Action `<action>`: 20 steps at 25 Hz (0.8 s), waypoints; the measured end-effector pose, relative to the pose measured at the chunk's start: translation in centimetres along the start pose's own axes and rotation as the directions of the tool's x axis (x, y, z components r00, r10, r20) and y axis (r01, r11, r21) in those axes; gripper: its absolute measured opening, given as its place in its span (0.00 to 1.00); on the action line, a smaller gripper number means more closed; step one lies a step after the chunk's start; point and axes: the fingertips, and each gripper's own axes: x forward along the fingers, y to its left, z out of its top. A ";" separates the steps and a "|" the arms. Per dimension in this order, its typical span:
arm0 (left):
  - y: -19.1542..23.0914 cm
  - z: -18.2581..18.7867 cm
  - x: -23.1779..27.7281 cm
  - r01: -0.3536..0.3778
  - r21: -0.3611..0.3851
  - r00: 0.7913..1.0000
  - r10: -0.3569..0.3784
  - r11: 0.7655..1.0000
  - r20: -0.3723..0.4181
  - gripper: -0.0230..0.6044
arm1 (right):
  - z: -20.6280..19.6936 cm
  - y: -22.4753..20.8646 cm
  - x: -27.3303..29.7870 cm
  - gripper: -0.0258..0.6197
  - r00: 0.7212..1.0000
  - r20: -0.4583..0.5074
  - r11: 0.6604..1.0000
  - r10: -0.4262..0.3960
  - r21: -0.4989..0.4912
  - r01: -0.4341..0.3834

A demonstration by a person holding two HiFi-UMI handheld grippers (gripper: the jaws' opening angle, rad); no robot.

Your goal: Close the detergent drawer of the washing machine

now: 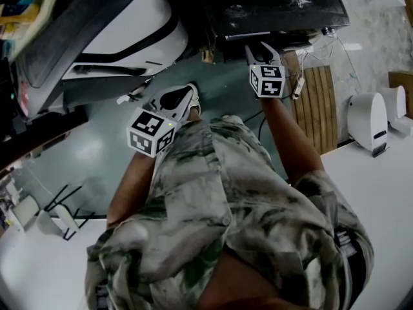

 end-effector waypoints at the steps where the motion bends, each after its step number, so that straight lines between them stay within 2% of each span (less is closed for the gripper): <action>1: 0.1 0.1 0.0 0.000 0.000 1.000 0.000 1.000 0.000 0.08 | 0.1 0.0 0.1 0.30 1.000 0.000 1.000 0.000 0.000 0.000; 20: 0.8 1.2 1.3 0.021 0.013 1.000 -0.020 1.000 -0.019 0.08 | 0.8 -0.3 1.5 0.30 1.000 -0.002 1.000 0.003 -0.009 -0.003</action>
